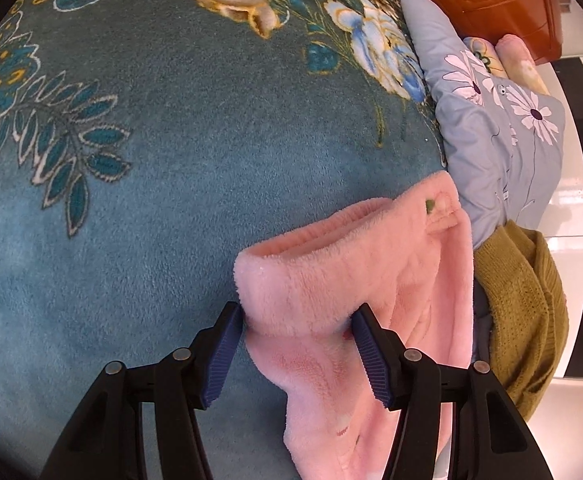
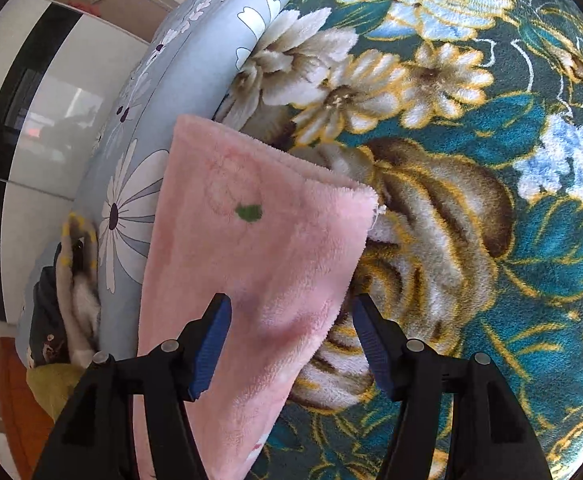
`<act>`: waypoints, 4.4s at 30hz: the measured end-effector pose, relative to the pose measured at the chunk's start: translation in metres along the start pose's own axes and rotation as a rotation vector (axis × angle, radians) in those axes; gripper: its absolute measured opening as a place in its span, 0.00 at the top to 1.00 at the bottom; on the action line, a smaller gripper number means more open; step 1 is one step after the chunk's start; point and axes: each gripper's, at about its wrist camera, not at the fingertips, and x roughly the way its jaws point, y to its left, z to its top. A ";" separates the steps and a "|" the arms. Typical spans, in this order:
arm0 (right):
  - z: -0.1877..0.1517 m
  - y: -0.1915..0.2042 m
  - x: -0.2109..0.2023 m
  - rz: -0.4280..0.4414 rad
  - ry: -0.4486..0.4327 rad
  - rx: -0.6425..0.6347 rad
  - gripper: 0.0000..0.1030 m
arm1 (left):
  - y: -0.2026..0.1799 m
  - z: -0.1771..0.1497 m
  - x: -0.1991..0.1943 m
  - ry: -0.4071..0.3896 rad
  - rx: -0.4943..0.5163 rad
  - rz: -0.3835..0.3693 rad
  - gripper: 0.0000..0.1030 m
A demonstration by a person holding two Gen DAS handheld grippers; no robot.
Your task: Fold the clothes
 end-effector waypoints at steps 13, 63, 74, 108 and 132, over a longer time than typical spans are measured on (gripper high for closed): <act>0.024 0.023 0.024 0.112 0.011 0.092 0.85 | 0.001 0.006 0.002 -0.020 -0.043 0.001 0.70; -0.334 0.223 -0.047 0.322 0.277 -1.058 0.90 | 0.010 -0.086 -0.097 -0.203 0.305 0.014 0.48; -0.525 0.203 -0.011 0.123 0.336 -1.527 0.79 | 0.029 -0.077 -0.084 -0.105 0.151 -0.081 0.48; -0.489 0.231 0.027 0.037 0.550 -1.344 0.93 | -0.016 -0.098 -0.057 0.072 0.408 -0.150 0.47; -0.559 0.198 -0.002 0.069 0.591 -1.697 0.50 | 0.011 -0.074 -0.088 -0.157 0.257 -0.055 0.47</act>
